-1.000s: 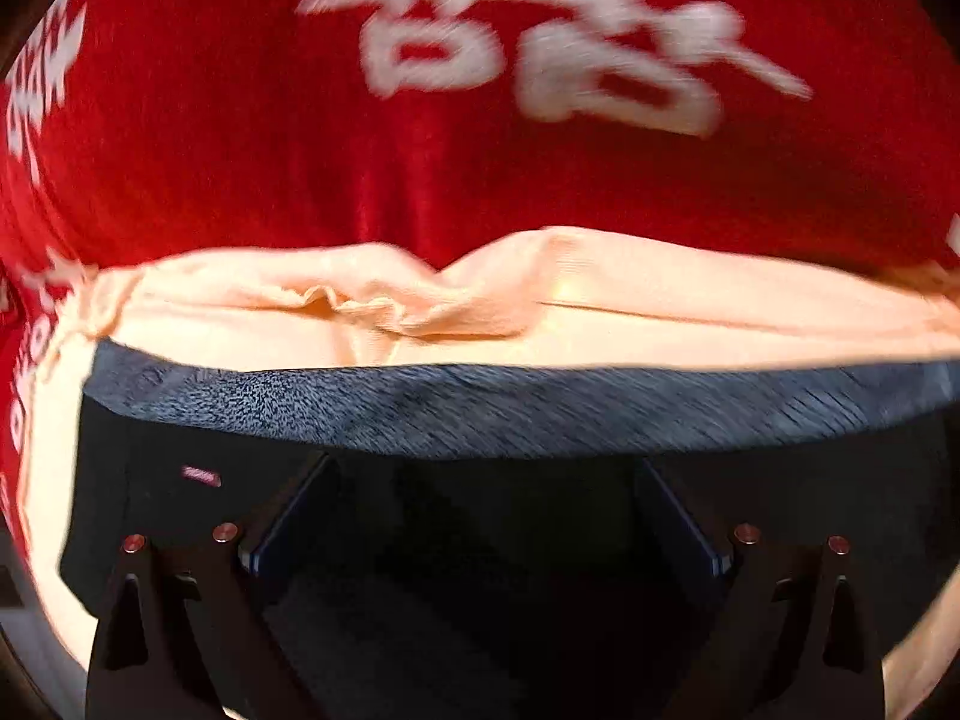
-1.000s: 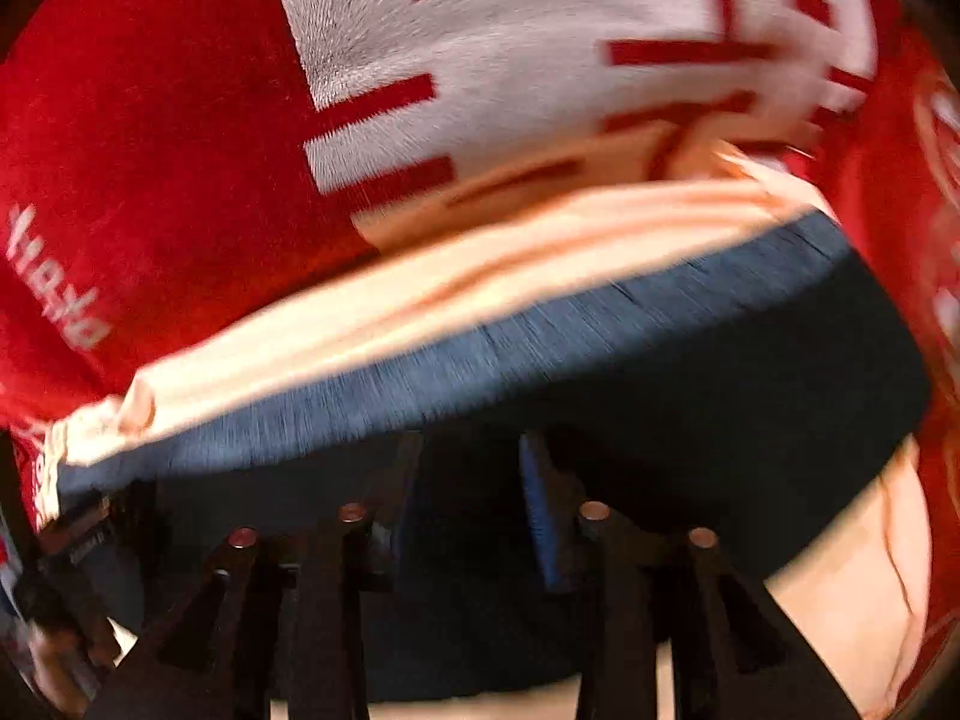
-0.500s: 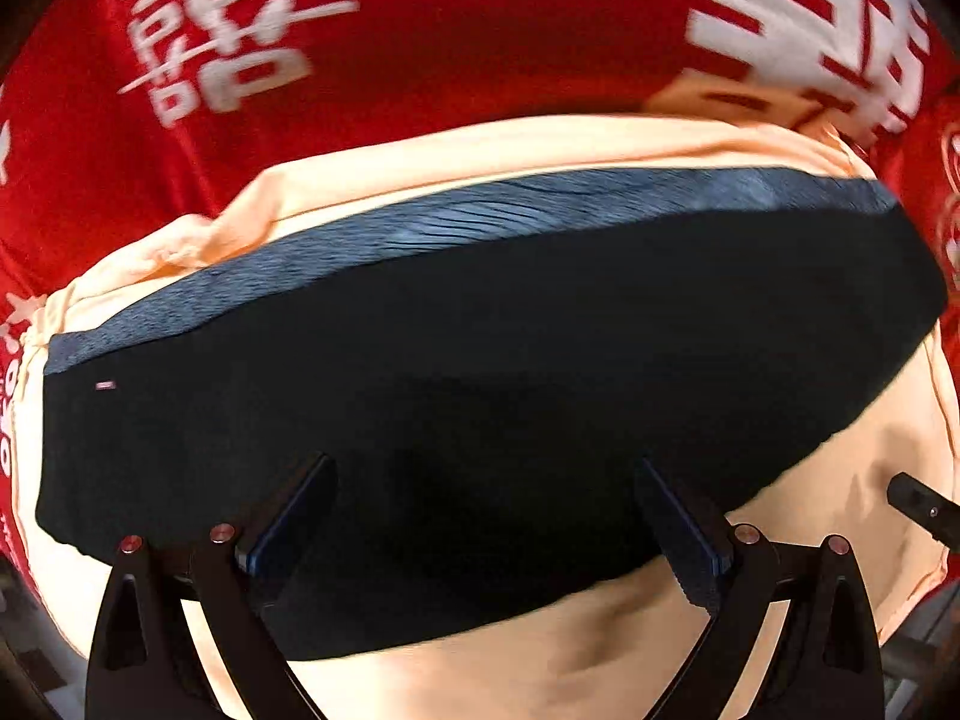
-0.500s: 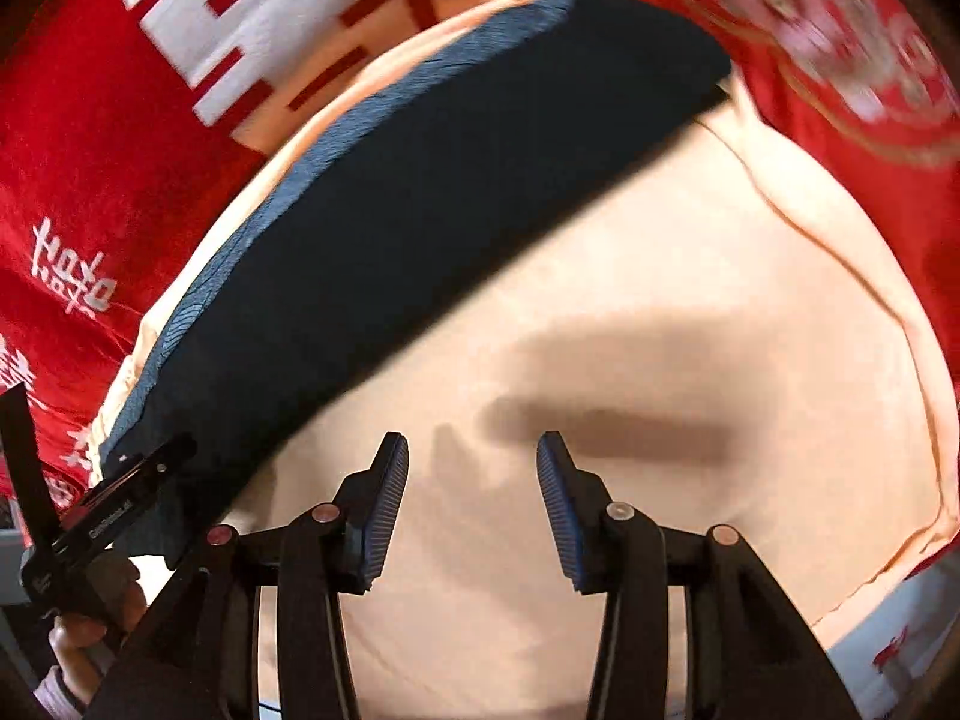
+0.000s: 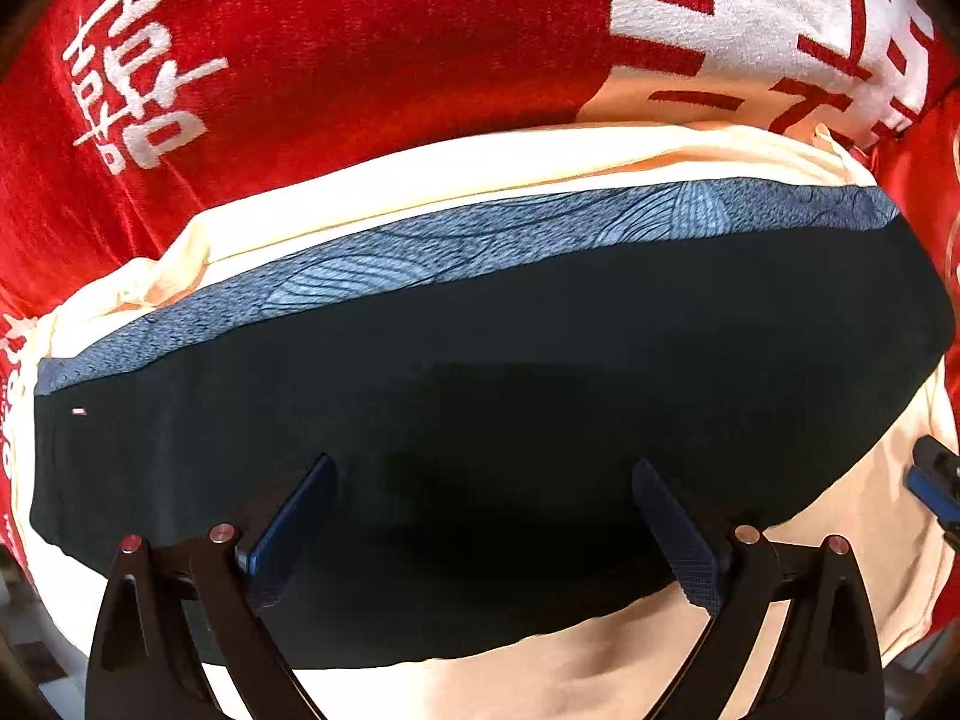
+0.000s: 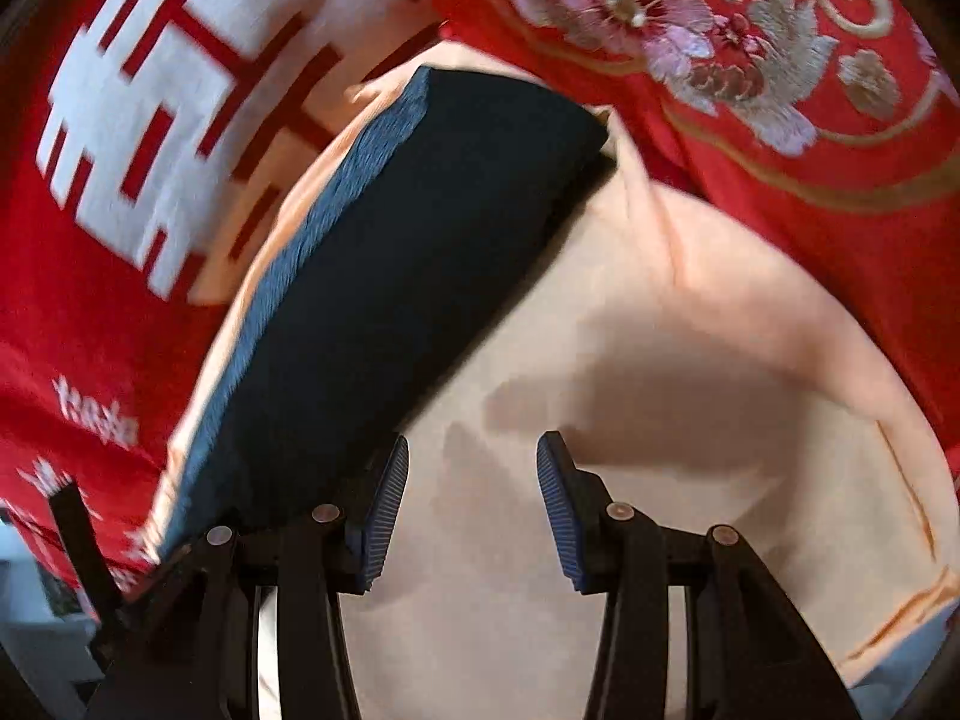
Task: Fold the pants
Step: 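Grasp the folded trousers end with the right gripper and fold it over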
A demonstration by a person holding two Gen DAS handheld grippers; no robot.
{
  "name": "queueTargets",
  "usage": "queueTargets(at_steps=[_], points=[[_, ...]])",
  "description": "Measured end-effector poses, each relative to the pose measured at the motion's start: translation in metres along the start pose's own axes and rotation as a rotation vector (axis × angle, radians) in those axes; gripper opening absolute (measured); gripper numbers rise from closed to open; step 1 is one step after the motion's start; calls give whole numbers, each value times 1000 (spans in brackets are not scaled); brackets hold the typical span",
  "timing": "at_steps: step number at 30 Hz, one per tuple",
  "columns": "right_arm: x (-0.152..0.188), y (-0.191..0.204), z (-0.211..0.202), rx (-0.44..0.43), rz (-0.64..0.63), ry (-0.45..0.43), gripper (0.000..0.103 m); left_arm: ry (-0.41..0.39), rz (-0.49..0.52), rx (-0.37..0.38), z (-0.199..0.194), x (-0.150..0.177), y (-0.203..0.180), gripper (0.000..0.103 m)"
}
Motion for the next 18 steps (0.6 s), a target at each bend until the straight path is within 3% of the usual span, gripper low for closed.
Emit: queueTargets(at_steps=[13, 18], points=[[-20, 9, 16, -268, 87, 11, 49, -7, -31, 53, 5, -37, -82, 100], [-31, 9, 17, -341, 128, -29, 49, -21, -60, 58, 19, -42, -91, 102]])
Point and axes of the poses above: each gripper's, at about its wrist camera, not at the fingertips, and z roughly the way its jaws point, y to its left, x to its underside, the point moved 10 cm from there along z, roughly the way its jaws point, and after that the axes turned 11 degrees about z, right-handed, at the moved point
